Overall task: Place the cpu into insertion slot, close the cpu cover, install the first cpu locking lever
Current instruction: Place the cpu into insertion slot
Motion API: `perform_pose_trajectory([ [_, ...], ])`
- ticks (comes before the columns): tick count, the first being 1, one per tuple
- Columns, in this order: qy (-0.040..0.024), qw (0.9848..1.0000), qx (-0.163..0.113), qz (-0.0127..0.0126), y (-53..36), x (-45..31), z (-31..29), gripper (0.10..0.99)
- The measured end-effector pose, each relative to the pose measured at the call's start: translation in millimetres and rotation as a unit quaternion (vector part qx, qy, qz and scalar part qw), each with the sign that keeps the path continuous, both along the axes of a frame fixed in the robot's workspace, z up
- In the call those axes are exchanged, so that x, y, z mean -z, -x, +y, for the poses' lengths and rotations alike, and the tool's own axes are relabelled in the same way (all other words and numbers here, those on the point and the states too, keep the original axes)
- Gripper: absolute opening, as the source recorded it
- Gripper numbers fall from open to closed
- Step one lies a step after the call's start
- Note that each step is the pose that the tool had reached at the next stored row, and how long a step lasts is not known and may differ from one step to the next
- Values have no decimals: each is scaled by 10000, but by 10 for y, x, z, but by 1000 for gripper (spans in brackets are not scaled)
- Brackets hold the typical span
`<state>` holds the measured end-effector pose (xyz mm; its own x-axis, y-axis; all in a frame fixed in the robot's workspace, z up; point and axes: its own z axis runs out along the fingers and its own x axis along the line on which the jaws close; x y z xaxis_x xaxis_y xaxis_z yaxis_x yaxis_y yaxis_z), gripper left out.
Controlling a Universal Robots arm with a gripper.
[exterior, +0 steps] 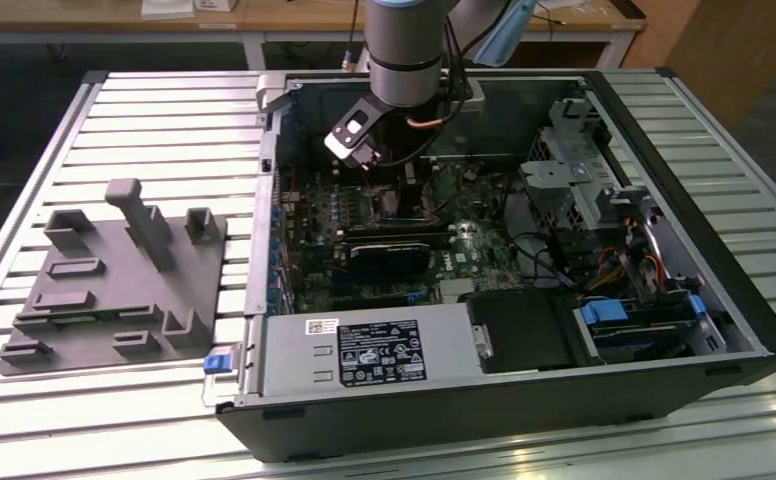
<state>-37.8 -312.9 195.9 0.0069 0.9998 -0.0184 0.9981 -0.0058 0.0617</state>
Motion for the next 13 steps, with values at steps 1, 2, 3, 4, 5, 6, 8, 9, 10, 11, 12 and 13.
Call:
perform_pose_trajectory([
  [1, 0, 10000, 0, 0, 0, 1, 0, 525],
  [2, 0, 10000, 0, 0, 0, 1, 0, 525],
  [3, 0, 10000, 0, 0, 0, 1, 0, 525],
  [4, -1, 10000, 0, -1, 0, 0, 1, 525],
  [5, -4, 10000, 0, -4, -1, -6, 1, 525],
  [6, -4, 10000, 0, -3, -1, -16, 2, 525],
  [8, -2, 10000, 0, -1, -1, -25, 1, 525],
  [9, -2, 10000, 4, -1, 0, -25, 1, 525],
  [10, -1, 10000, 19, 0, 0, -25, 0, 525],
  [11, -1, 10000, 55, -1, -1, -24, 0, 525],
  [12, -1, 9999, 107, 0, 0, -23, 0, 525],
  [13, 0, 9999, 158, 0, 0, -23, 0, 525],
])
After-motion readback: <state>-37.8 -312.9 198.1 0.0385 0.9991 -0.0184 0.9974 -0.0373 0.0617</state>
